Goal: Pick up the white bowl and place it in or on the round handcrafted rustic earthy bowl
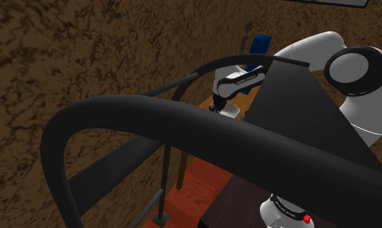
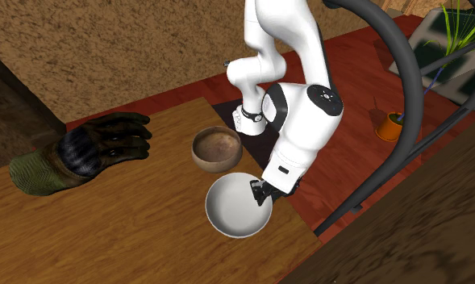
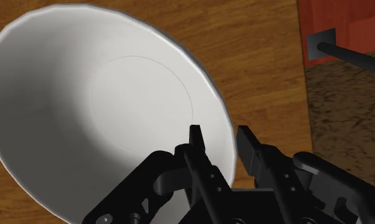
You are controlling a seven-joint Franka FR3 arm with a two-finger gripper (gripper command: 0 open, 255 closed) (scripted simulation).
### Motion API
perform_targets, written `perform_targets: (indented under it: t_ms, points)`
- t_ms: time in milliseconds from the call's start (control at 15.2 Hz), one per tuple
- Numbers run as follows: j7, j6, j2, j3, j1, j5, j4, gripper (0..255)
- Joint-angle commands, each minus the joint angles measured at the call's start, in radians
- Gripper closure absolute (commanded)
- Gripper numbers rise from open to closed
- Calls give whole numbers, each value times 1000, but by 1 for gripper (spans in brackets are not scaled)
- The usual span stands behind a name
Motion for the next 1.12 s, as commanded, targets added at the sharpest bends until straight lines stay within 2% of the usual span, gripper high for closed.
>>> perform_targets:
  t_ms: [0,462,1056]
  points:
    - [0,0,0,0,0,0,0,255]
    - [0,0,0,0,0,0,0,255]
    - [-28,-120,-57,5,5,16,65,255]
